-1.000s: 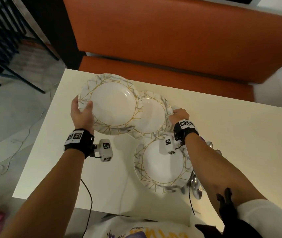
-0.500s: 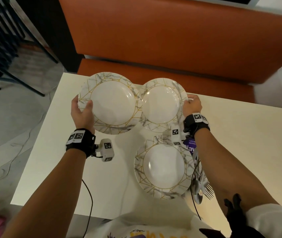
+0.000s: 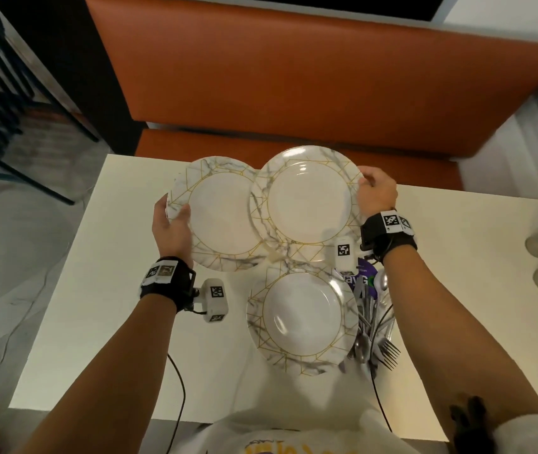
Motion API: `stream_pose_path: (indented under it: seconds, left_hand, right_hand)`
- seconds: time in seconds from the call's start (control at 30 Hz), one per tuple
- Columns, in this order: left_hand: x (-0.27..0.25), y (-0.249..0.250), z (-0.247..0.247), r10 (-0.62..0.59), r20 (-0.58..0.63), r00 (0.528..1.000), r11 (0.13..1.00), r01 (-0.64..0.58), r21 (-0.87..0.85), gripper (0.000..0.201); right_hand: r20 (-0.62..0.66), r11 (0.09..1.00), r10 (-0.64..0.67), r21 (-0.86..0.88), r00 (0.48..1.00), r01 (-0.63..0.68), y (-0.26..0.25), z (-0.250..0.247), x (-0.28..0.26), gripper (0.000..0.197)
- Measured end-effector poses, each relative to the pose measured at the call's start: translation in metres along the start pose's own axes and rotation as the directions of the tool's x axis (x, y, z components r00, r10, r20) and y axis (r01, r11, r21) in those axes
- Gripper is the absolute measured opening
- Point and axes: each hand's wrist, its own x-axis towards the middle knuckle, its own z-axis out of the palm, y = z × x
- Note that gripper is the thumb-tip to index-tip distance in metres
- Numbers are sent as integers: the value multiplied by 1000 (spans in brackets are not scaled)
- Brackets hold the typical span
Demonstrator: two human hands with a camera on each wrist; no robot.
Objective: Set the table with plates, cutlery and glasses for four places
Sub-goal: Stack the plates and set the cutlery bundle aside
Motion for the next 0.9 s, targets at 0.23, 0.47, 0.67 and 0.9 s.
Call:
stream_pose_path:
  seconds: [0.23, 0.47, 0.67, 0.9]
  left_hand:
    - [-23, -7, 6, -116, 46, 992, 990, 119, -80, 39]
    - [-38, -17, 10, -230, 68, 971, 970, 234, -66, 27]
    - [-31, -50, 9, -390, 129, 912, 909, 404, -105, 81]
    - [-76, -35, 17, -343, 280, 897, 916, 385, -112, 71]
  right_hand:
    - [88, 996, 93, 11, 992, -94, 2, 24, -48, 29]
    - [162, 988, 156, -20, 974, -155, 14, 34, -91, 32]
    - [277, 989, 134, -102, 952, -110, 22, 27, -107, 41]
    - [120, 976, 192, 79, 974, -202, 26, 19, -115, 39]
